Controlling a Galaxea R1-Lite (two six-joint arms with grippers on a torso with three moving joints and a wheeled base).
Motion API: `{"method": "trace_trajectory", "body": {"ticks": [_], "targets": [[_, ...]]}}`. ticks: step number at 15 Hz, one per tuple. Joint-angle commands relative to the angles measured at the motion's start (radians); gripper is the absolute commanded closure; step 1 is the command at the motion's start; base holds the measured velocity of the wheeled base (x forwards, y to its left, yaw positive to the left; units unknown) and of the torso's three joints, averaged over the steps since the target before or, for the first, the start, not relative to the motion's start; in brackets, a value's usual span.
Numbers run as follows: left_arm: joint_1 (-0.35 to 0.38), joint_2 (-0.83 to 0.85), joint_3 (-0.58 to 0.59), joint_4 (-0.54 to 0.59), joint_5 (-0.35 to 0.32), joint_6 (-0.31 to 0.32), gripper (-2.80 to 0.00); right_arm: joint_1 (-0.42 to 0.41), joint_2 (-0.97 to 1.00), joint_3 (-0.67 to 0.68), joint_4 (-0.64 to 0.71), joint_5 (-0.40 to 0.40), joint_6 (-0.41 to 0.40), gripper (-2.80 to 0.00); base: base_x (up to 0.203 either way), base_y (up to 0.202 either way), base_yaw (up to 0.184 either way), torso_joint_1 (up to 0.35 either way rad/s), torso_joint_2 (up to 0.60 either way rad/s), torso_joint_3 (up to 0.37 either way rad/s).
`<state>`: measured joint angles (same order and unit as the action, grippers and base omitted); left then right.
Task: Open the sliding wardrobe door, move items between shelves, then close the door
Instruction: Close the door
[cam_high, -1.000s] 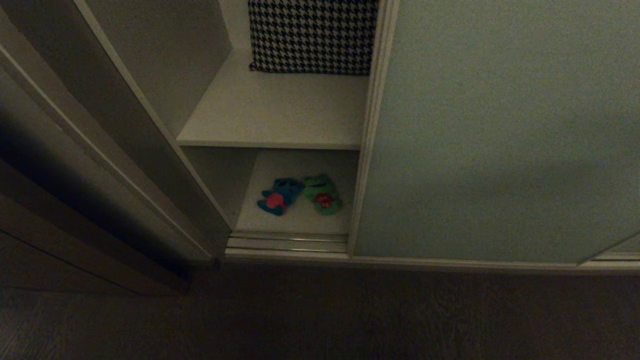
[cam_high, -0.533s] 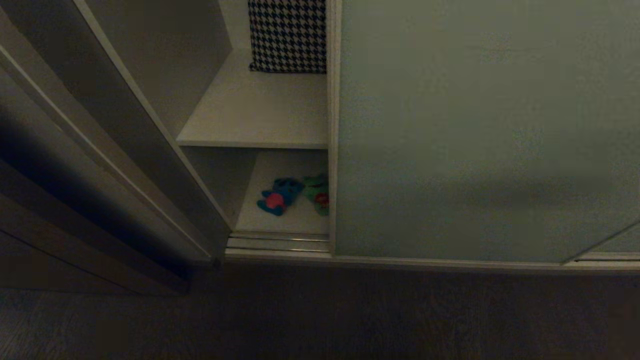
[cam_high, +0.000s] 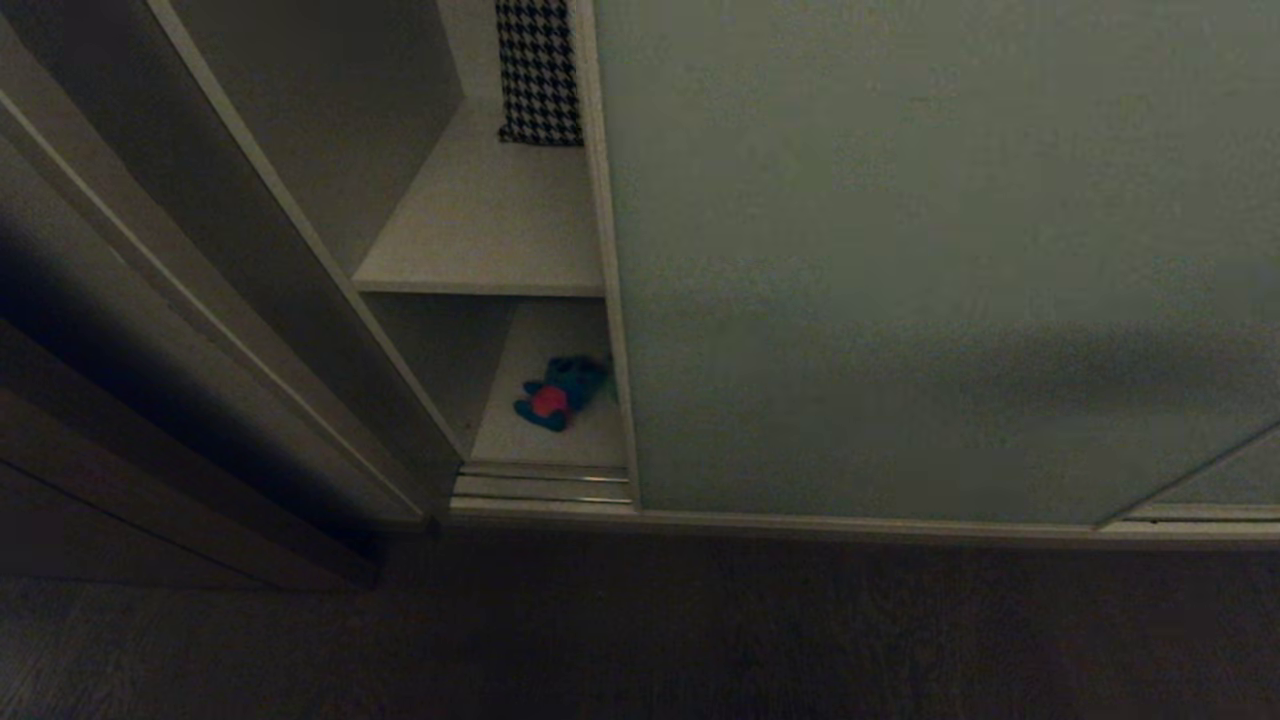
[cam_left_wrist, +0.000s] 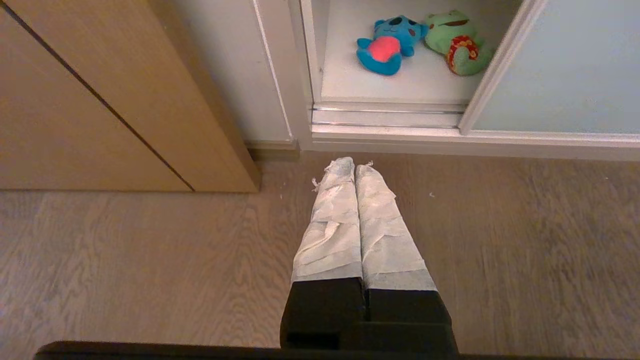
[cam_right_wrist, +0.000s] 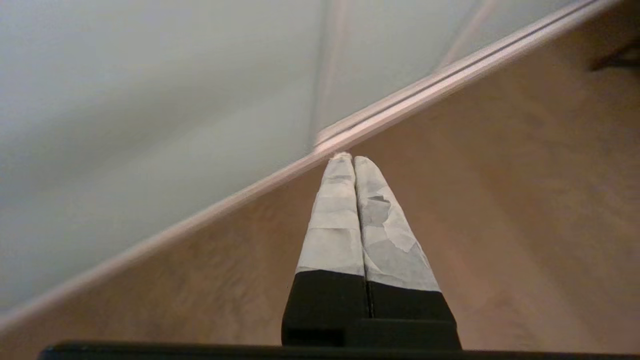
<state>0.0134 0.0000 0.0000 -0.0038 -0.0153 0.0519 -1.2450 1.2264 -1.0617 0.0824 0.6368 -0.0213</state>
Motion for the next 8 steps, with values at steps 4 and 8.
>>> {"method": "trace_trajectory", "body": {"ticks": [4, 8], "targets": [[0.000, 0.002, 0.000, -0.001, 0.000, 0.000, 0.00, -0.022, 0.284, -0.356, 0.003, 0.028, 0.068, 0.00, 0.000, 0.000, 0.000, 0.000, 0.00, 0.000], [0.000, 0.002, 0.000, -0.001, 0.000, 0.000, 0.00, -0.012, 0.438, -0.539, -0.004, 0.155, 0.073, 0.00, 0.000, 0.000, 0.000, 0.000, 0.00, 0.000]]}}
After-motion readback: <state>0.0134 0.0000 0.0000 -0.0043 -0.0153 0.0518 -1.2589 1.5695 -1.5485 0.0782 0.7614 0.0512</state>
